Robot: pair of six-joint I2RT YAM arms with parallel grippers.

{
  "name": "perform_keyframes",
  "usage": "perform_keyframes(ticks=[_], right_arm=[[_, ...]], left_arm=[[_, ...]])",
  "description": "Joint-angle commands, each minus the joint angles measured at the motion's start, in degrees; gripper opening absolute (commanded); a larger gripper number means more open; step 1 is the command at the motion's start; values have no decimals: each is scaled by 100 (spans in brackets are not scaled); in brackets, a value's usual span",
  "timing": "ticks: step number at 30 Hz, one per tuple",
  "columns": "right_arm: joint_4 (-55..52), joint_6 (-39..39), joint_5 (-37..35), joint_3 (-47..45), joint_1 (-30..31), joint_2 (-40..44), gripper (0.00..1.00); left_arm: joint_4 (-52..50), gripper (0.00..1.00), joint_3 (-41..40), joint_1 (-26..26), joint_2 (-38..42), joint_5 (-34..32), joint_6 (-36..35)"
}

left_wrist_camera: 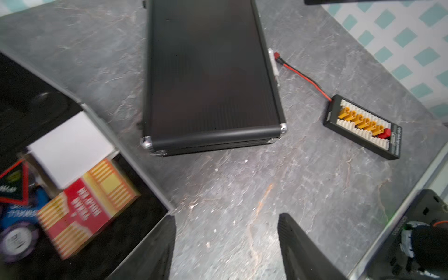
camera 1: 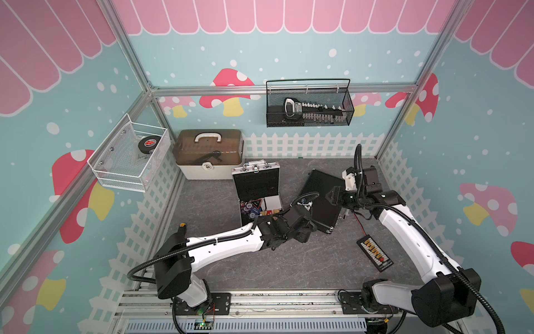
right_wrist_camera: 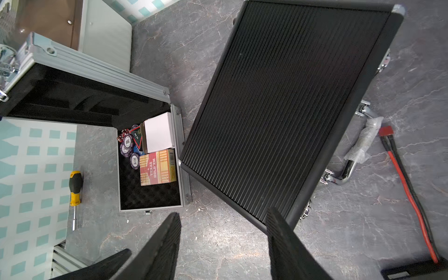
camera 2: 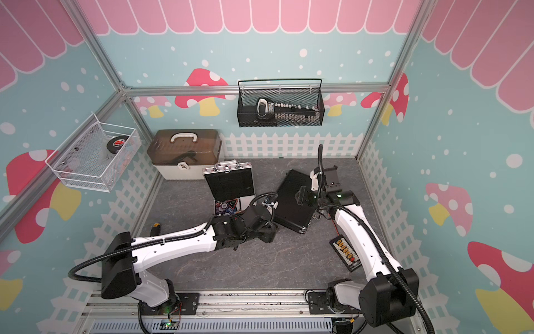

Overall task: Open the poker set cases
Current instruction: Adjust the poker set case at the center of the board.

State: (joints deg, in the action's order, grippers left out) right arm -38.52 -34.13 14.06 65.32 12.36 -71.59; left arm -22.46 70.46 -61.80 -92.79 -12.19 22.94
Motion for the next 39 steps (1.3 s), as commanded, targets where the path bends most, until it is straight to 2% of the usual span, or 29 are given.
perform_keyframes(ticks=[1,7,14,20,28,39], right_arm=[[66,-91,110,-133,-23,343,56],[165,-234,44,-457,-23,732,58],[349,-342,176,-755,-15,787,58],[460,-340,181,-773,-23,779,58],[460,-330,113,-839,-19,765,59],[311,-288,-64,-976,-270,541,62]], left_arm=[[596,60,88,-12,-296,440,229],[830,50,-17,52,-734,656,543],[1004,46,-224,331,-1097,689,894],[1059,46,-262,655,-1409,709,1112],[866,46,-31,721,-1810,603,1052],[805,46,-589,1203,-1613,471,1288]])
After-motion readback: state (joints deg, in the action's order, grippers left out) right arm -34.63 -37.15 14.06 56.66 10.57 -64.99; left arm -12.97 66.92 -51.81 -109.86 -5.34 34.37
